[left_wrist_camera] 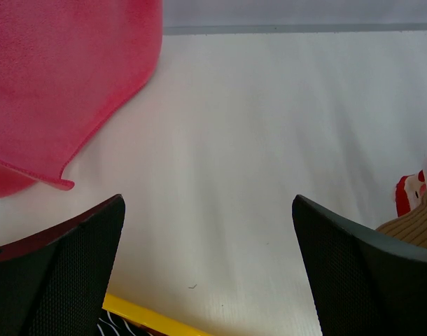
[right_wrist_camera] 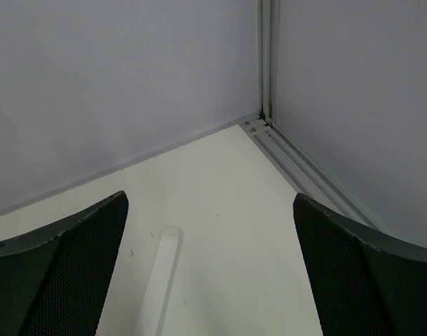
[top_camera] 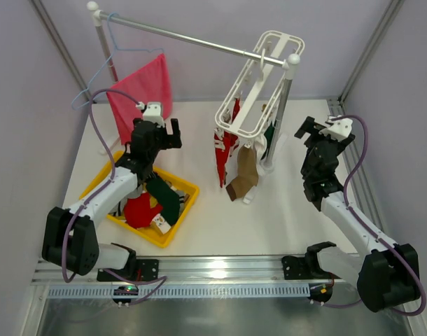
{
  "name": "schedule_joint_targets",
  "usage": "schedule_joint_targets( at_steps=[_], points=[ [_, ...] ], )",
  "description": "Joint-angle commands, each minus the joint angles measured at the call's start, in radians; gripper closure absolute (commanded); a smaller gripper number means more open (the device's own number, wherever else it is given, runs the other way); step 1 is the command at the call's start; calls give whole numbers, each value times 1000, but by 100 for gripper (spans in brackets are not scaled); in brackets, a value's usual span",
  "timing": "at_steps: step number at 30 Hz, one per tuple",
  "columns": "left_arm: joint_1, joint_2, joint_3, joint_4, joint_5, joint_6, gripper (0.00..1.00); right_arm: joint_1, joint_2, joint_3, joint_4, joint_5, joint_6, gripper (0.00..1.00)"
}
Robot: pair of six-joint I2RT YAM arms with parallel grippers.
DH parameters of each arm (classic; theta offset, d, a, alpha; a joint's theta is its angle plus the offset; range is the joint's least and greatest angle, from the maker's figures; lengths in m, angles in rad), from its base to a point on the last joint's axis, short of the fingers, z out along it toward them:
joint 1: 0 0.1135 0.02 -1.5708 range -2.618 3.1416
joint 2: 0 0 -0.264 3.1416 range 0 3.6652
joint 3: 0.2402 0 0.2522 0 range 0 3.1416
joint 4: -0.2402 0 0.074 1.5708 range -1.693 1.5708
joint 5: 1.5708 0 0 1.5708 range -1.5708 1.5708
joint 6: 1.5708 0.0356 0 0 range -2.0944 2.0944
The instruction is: Remove the socks clipped to the hanger
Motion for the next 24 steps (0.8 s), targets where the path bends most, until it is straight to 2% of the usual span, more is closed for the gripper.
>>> schedule_joint_targets(
  at_steps=[1, 12, 19, 24],
  points=[
    [-1, -14, 15, 25, 2, 4, 1, 2, 13, 19, 23, 6, 14, 0],
    [-1, -11, 12, 22, 15, 8, 1, 2, -11, 10, 9, 10, 19, 0],
    [-5, -22, -45, 112, 170, 50, 1, 2, -47, -1, 3, 17, 13, 0],
    [-80, 11, -31, 130, 210, 98, 0, 2, -90, -17, 3, -3, 17, 0]
  ],
)
